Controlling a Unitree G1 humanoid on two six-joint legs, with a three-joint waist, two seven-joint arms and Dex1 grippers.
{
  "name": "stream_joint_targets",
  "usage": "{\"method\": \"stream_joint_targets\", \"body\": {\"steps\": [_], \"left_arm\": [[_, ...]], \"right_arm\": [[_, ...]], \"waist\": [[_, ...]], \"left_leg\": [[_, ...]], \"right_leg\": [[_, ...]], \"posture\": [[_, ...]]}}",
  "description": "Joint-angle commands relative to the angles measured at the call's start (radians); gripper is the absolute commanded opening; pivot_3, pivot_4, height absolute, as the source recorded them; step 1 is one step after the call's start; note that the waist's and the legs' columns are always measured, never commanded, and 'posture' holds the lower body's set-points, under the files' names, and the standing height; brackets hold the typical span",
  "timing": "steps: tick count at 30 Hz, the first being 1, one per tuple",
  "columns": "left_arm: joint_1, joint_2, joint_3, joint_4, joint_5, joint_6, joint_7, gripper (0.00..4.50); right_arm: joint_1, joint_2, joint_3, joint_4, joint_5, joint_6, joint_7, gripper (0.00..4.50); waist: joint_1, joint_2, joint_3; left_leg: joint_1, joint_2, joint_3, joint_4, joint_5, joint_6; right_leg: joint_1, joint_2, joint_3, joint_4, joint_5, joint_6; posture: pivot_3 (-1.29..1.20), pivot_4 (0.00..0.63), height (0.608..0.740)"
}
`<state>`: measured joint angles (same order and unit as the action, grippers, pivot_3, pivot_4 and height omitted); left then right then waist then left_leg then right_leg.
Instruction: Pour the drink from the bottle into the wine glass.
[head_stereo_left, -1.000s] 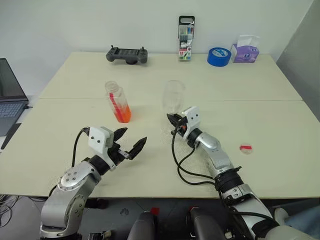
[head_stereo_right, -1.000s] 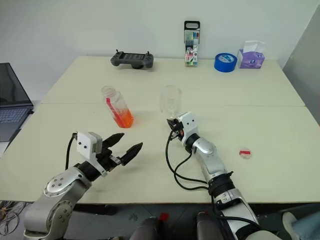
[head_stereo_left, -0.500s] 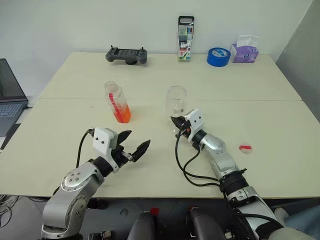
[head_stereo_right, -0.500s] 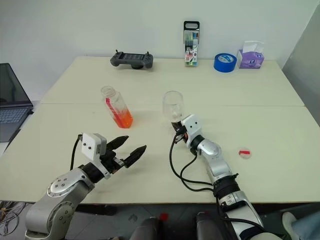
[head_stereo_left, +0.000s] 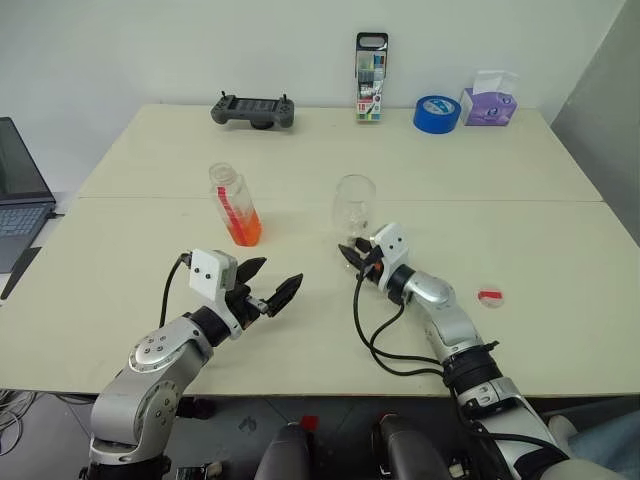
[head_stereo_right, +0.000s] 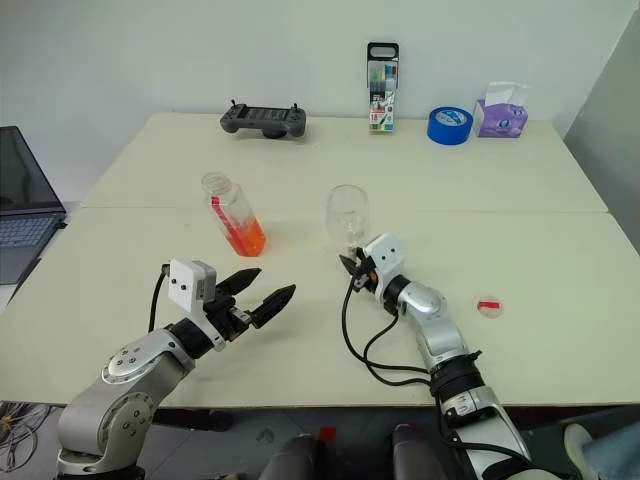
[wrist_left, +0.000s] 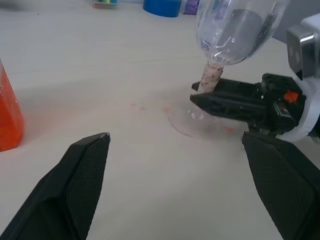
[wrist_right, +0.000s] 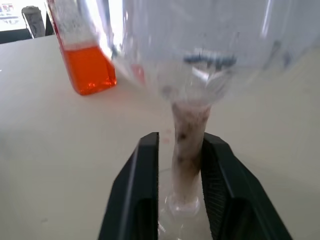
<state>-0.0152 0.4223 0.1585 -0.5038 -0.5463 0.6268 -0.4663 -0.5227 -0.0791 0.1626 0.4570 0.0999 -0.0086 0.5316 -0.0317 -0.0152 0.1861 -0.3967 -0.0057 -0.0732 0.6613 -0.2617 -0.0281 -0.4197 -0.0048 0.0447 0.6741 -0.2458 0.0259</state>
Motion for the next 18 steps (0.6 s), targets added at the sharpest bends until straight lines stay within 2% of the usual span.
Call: {"method": "stream_joint_targets", "body": {"steps": [1,5,6,8,12,15,18], "left_arm": [[-0.020,-0.007,-0.010,-0.011,-0.005,-0.010,0.008,4.50],[-0.027,-0.029,-0.008,0.007,0.015,-0.034,0.034,4.50],[-0.028,-0.035,-0.004,0.011,0.018,-0.040,0.043,4.50],[-0.027,-0.046,0.011,0.023,0.024,-0.053,0.059,4.50],[-0.011,-0.067,0.059,0.048,0.034,-0.097,0.094,4.50],[-0.022,-0.089,0.063,0.069,0.053,-0.133,0.123,4.50],[-0.067,-0.122,0.037,0.095,0.081,-0.163,0.154,4.50]], "right_arm": [[-0.012,-0.003,-0.010,-0.022,-0.001,-0.007,0.005,2.90],[0.003,-0.013,-0.013,-0.068,0.006,0.018,0.005,4.37],[0.009,-0.016,-0.013,-0.086,0.010,0.029,0.007,4.47],[0.036,-0.037,-0.009,-0.156,0.018,0.070,0.021,4.47],[0.150,-0.150,-0.013,-0.472,0.064,0.272,0.078,4.47],[0.214,-0.298,-0.046,-0.748,0.159,0.510,0.143,4.47],[0.168,-0.450,-0.132,-0.931,0.307,0.735,0.200,4.47]], "waist": [[0.000,0.000,0.000],[0.000,0.000,0.000],[0.000,0.000,0.000],[0.000,0.000,0.000],[0.005,0.000,0.000],[0.005,0.000,0.000],[0.005,0.000,0.000]], "left_leg": [[0.000,0.000,0.000,0.000,0.000,0.000],[0.000,0.000,0.000,0.000,0.000,0.000],[0.000,0.000,0.000,0.000,0.000,0.000],[0.000,0.000,0.000,0.000,0.000,0.000],[-0.001,0.000,-0.002,0.000,0.000,0.000],[-0.002,-0.001,-0.001,0.001,0.000,0.000],[-0.001,-0.001,-0.001,0.001,0.000,0.000]], "right_leg": [[0.000,0.000,0.000,0.000,0.000,0.000],[0.000,0.000,0.000,0.000,0.000,0.000],[0.000,0.000,0.000,0.000,0.000,0.000],[0.000,0.000,0.000,0.000,0.000,0.000],[0.000,-0.001,-0.001,0.000,0.000,0.000],[0.000,-0.004,-0.001,-0.001,0.000,0.000],[0.000,-0.004,-0.001,-0.001,0.000,0.000]], "posture": [[0.00,0.150,0.740],[0.00,0.150,0.740],[0.00,0.150,0.740],[0.00,0.150,0.740],[0.00,0.150,0.740],[0.00,0.150,0.740],[0.00,0.150,0.740]]}}
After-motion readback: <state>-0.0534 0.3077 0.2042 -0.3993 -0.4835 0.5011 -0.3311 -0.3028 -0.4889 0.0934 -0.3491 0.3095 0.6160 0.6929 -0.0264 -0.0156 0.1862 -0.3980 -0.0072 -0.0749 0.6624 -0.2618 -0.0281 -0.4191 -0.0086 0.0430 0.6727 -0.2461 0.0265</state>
